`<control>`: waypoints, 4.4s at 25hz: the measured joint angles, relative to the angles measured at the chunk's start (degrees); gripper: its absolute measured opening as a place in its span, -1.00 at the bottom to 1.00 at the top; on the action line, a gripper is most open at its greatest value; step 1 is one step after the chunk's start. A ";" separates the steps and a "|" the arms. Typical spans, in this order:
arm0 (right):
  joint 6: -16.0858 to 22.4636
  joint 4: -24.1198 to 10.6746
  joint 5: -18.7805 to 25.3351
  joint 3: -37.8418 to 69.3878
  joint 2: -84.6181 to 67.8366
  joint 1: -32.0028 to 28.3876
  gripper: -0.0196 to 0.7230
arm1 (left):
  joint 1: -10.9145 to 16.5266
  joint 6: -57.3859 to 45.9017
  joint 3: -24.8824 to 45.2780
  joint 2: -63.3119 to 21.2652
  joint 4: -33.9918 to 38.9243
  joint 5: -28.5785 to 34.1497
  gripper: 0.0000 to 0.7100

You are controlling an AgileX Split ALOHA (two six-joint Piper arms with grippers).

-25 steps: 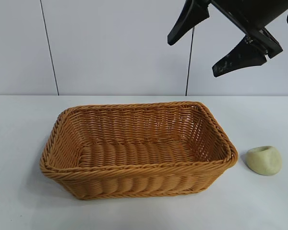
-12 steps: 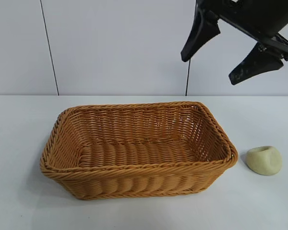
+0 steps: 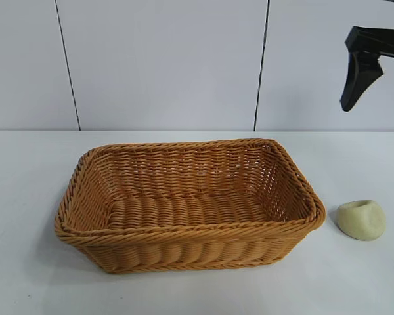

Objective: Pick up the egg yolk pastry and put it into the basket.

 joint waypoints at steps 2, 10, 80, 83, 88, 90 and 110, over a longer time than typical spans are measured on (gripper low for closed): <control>-0.84 1.33 0.02 0.00 2.93 0.00 0.92 | 0.00 0.00 0.00 0.00 0.00 0.00 0.89; -1.56 2.72 -0.83 0.00 16.20 0.00 0.92 | 0.00 0.00 0.00 0.00 0.00 0.00 0.89; 5.96 2.07 -2.71 -14.30 20.26 33.45 0.86 | 0.00 0.00 0.00 0.00 0.36 0.00 0.89; 6.02 0.11 4.08 -19.68 19.59 33.45 0.91 | 0.00 0.00 0.00 0.00 0.36 0.00 0.89; 9.13 -7.45 14.93 -31.38 19.52 32.96 0.91 | 0.00 0.00 0.00 0.00 0.36 0.00 0.89; 9.55 -8.01 17.09 -33.51 19.52 31.87 0.92 | 0.00 0.00 0.00 0.00 0.36 0.00 0.89; 2.95 -9.36 19.35 -34.63 19.06 -0.43 0.92 | 0.00 0.00 0.00 0.00 0.36 0.00 0.89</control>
